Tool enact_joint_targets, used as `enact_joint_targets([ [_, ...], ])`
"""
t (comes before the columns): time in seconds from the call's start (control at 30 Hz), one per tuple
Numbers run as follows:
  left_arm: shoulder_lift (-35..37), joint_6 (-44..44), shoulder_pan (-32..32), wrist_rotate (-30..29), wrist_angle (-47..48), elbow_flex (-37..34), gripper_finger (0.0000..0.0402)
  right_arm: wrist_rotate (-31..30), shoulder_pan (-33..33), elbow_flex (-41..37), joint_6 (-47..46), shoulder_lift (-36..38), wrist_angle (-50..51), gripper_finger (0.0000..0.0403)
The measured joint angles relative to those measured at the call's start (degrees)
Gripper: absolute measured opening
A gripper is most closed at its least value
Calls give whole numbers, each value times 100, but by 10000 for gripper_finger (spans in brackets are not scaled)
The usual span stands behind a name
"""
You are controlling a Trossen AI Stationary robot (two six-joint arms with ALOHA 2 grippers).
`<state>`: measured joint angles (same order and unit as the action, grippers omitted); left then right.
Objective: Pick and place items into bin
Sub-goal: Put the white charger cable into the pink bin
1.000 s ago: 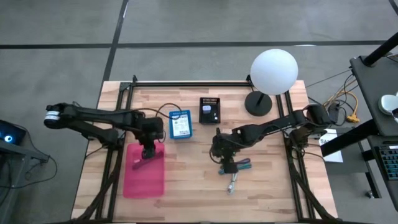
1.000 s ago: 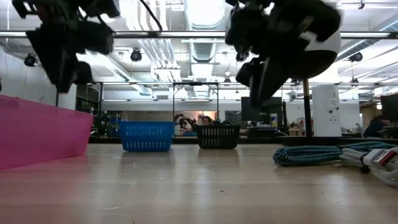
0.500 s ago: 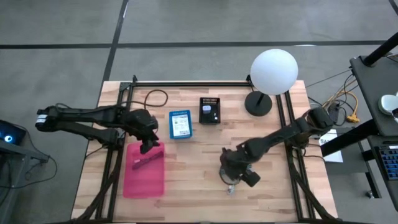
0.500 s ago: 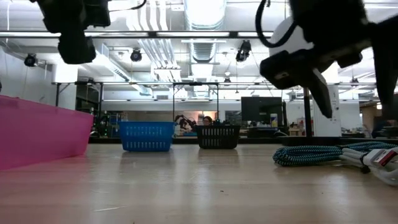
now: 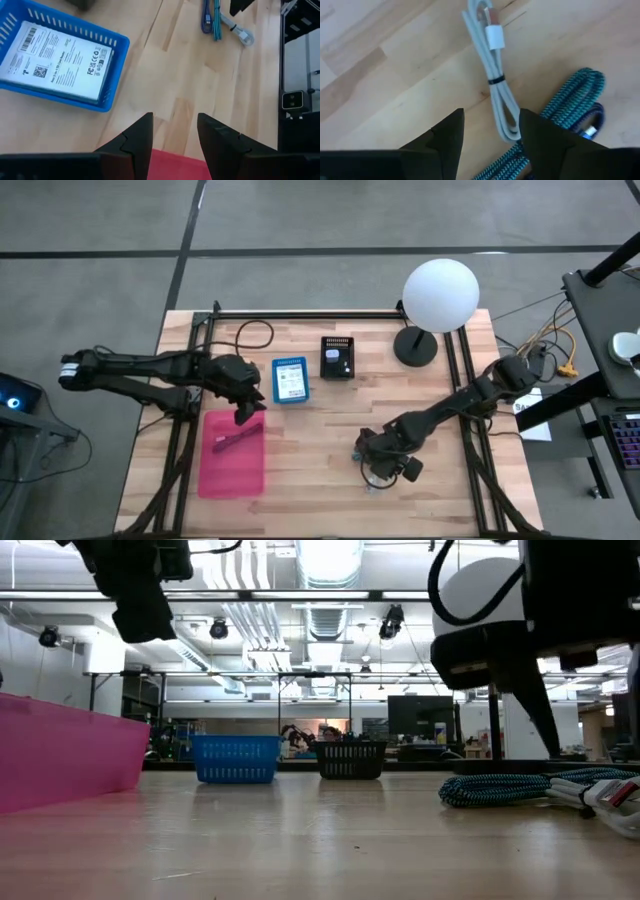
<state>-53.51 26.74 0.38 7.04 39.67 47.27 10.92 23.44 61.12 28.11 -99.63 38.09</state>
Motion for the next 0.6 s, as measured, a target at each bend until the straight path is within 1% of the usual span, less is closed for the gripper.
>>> enact_joint_targets([
  [0.17, -151, -2, 0, -3, -188, 0, 138, 2, -6, -10, 226, -239, -283, 175],
  [0.37, -210, -2, 0, -3, -188, -4, 138, 16, -8, -9, 205, -629, -507, 167],
  [0.5, -195, -4, 0, -3, -195, -4, 138, 0, -9, 18, 203, -693, -474, 140],
  [0.6, -192, -8, 0, -3, -178, -4, 138, -12, -13, 24, 43, -648, -414, 101],
])
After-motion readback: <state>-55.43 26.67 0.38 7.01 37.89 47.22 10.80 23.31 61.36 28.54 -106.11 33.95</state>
